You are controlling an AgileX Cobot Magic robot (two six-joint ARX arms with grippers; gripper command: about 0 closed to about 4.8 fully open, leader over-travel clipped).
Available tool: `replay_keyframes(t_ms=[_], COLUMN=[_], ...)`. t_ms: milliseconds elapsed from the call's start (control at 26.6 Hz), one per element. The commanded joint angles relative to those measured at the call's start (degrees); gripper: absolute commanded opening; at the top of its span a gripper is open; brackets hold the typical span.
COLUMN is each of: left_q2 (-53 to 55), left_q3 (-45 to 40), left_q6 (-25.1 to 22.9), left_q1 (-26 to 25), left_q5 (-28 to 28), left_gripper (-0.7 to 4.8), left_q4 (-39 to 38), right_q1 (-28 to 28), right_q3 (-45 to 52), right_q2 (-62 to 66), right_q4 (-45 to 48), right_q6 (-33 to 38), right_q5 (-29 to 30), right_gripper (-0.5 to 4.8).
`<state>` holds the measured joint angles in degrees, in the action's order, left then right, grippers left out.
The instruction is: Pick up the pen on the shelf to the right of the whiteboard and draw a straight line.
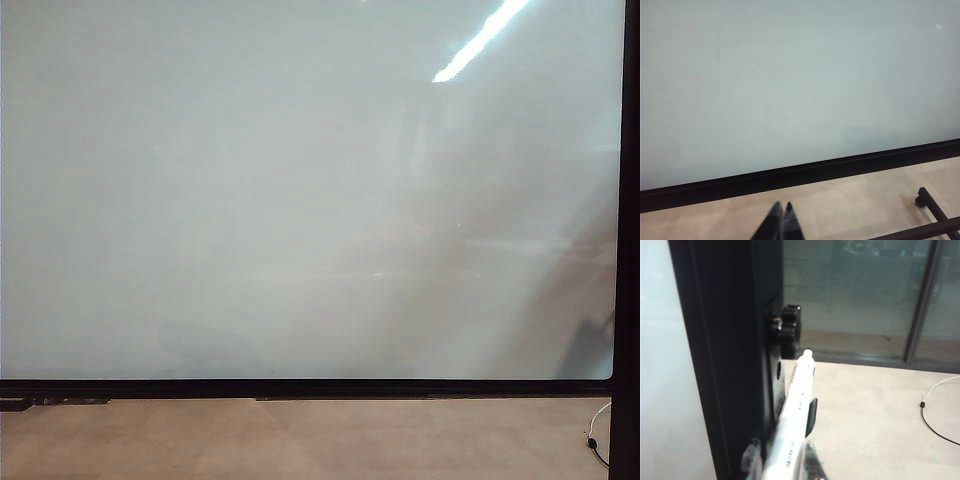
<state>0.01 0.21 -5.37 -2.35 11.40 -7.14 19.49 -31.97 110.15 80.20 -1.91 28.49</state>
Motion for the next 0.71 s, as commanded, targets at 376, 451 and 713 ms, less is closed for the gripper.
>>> replay_keyframes(t_ms=[376, 451, 713], left_q2=[0.00, 0.00, 0.00], left_q3=[0.22, 0.22, 0.22], left_q6=[-0.17, -0.20, -0.22], left_q1=[0.04, 0.04, 0.04], left_q5=[1.84, 3.02, 2.97], left_gripper=[-0.05, -0.05, -0.05], left_q4=[0.26, 0.24, 0.26], right_q1=[0.00, 0.02, 1.64], right_q3=[-0.04, -0.07, -0.04], right_q2=[-0.13, -0.31, -3.56], right_q4=[0.87, 0.90, 0.87], right_q6=[-0.07, -0.07, -0.07], right_q5=[1.22, 1.22, 1.01], right_gripper=[0.31, 0.08, 0.08])
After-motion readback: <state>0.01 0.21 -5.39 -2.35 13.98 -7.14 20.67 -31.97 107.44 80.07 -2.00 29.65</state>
